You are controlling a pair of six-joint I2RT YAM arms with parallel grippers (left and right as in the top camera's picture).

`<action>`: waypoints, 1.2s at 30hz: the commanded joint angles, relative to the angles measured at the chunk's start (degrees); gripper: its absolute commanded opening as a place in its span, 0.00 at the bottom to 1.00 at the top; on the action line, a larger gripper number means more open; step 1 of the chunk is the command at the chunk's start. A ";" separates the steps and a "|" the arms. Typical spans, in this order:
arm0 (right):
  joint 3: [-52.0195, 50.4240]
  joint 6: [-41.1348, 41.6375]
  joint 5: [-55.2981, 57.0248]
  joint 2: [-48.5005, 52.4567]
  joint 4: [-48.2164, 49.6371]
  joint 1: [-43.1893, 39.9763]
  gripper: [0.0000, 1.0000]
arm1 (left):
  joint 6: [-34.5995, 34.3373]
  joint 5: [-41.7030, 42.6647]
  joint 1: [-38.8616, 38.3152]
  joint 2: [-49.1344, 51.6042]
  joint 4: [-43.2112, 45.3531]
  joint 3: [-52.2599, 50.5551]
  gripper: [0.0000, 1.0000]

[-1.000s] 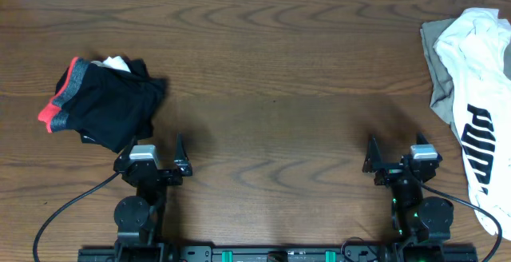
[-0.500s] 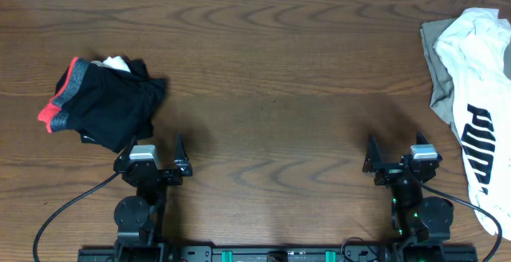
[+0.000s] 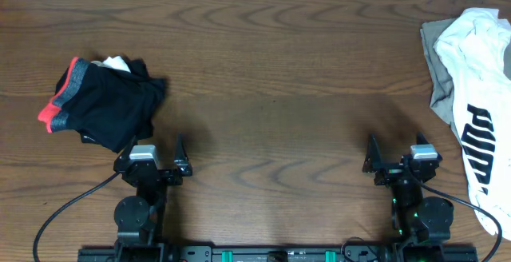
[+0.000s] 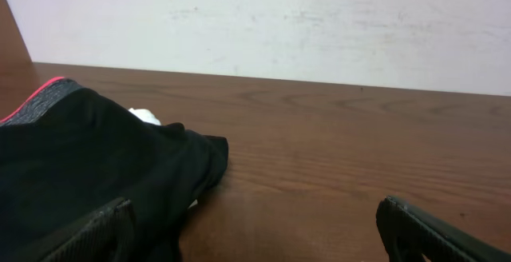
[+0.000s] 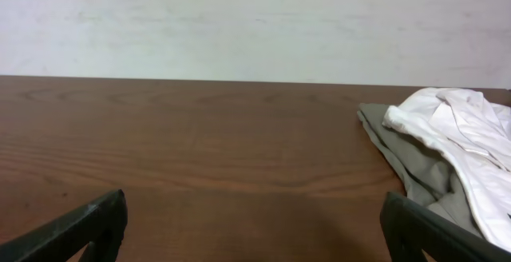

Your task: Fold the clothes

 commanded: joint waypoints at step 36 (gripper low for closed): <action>35.23 7.56 18.69 27.17 -37.44 -0.59 0.99 | -6.36 2.49 0.35 30.56 -23.52 34.49 0.98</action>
